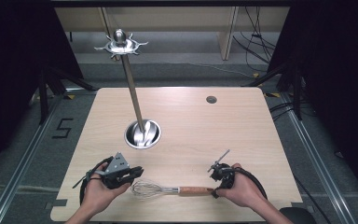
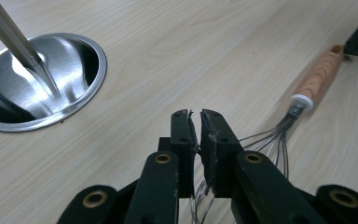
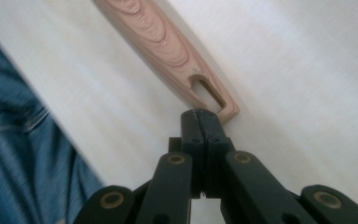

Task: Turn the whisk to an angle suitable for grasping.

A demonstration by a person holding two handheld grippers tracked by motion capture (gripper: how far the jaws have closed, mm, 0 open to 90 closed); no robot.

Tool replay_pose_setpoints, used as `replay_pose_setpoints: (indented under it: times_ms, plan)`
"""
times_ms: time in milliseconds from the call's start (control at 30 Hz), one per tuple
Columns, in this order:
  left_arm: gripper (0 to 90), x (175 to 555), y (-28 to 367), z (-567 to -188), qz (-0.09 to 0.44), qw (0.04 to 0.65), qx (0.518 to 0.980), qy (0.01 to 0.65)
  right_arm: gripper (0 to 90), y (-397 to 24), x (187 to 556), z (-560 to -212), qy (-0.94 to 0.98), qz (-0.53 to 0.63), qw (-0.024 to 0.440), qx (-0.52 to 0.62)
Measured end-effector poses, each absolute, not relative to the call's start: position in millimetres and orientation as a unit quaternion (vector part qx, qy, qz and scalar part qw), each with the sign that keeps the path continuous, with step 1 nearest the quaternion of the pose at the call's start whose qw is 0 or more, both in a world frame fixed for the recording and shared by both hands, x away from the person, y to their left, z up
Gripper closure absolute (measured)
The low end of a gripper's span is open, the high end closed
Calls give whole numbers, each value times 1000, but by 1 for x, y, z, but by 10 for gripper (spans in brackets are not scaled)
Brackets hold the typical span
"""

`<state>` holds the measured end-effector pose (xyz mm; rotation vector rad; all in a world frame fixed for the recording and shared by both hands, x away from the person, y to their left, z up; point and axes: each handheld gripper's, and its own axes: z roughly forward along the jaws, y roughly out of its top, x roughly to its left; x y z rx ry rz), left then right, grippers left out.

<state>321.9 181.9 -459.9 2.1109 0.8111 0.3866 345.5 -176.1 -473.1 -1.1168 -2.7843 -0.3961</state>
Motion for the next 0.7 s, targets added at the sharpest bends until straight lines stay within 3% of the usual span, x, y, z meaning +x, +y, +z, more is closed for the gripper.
replay_pose_setpoints:
  times_ms: [433, 600, 700]
  plan:
    - [833, 323, 182, -460, 152, 421, 833, 325, 900, -149, 398, -466, -911, -175, 9, -373]
    - [833, 324, 184, -460, 159, 415, 835, 324, 900, -156, 389, -453, -912, -170, 10, -372]
    - [831, 324, 182, -460, 152, 419, 833, 327, 900, -163, 375, -455, -915, -151, 36, -373]
